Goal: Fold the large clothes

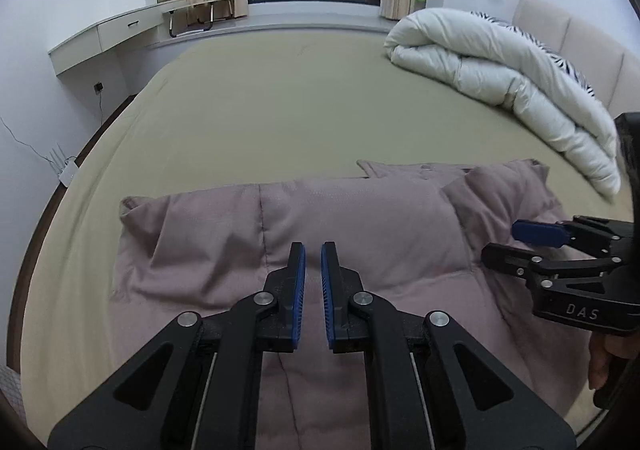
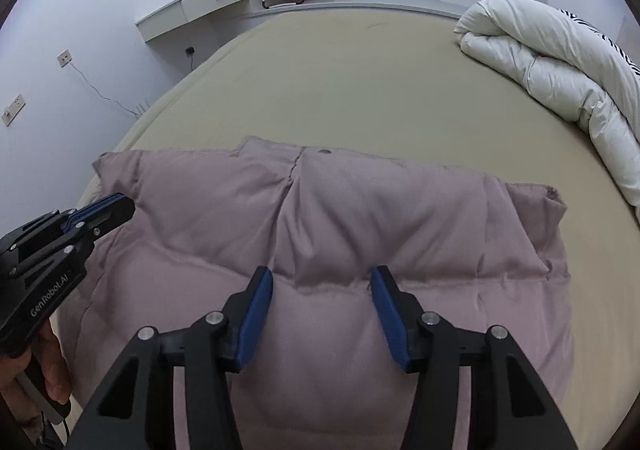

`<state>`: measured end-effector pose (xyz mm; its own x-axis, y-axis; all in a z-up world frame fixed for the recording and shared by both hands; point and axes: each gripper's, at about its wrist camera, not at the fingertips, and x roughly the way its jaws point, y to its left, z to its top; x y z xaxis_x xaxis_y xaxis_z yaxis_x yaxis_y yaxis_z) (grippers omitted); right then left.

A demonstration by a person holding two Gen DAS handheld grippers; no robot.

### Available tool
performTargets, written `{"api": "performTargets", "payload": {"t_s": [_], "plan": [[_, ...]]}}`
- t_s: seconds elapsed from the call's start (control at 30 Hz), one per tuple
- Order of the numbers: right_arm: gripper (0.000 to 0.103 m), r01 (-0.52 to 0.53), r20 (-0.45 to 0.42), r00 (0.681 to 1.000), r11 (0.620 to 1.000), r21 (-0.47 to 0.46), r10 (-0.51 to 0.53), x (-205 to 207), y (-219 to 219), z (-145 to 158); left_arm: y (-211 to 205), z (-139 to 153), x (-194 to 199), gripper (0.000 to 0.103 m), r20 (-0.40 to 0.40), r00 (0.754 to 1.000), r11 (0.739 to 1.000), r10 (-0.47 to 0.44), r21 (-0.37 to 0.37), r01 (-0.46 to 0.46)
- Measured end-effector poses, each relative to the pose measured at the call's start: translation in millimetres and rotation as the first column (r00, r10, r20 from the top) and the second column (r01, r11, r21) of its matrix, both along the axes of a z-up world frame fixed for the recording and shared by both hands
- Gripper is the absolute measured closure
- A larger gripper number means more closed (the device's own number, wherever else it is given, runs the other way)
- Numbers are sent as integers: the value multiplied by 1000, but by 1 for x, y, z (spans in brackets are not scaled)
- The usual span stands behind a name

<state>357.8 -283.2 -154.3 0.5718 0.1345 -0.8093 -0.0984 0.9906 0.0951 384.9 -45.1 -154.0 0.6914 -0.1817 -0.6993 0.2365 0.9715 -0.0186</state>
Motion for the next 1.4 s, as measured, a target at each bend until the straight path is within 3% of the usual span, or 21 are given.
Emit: {"api": "performTargets", "payload": {"t_s": [0.1,0.23,0.43,0.6,0.77,1.17,1.3,1.4], "plan": [[47,29,-14,999,998,-48,-29,21,-7,-16,-4,-42,48,96,-81,997,999,20,36,-17],[47,62,-43,997,998,-3,-62,46,-14,-35,-5,-64,77,96,-99,994,999,39,10,-38],[46,66,-17,998,998,-14,-66,63,-13,-51,-1,-93,98,96,-92,995,998,41,44,-37],[45,64,-5,998,997,39,-64,66,-16,-60,3,-114,109,96,-94,995,999,43,11,-42],[45,64,42,997,998,-1,-64,68,-10,-68,3,-133,123,96,-95,994,999,47,-14,-48],[45,73,102,992,997,23,-75,63,-10,-74,27,-141,104,96,-73,996,998,55,-8,-56],[44,71,110,991,997,26,-74,61,-9,-68,24,-131,97,96,-91,994,999,53,9,-52],[44,49,63,997,998,36,-51,57,-13,-44,24,-103,84,95,-100,993,997,56,63,-50]]}}
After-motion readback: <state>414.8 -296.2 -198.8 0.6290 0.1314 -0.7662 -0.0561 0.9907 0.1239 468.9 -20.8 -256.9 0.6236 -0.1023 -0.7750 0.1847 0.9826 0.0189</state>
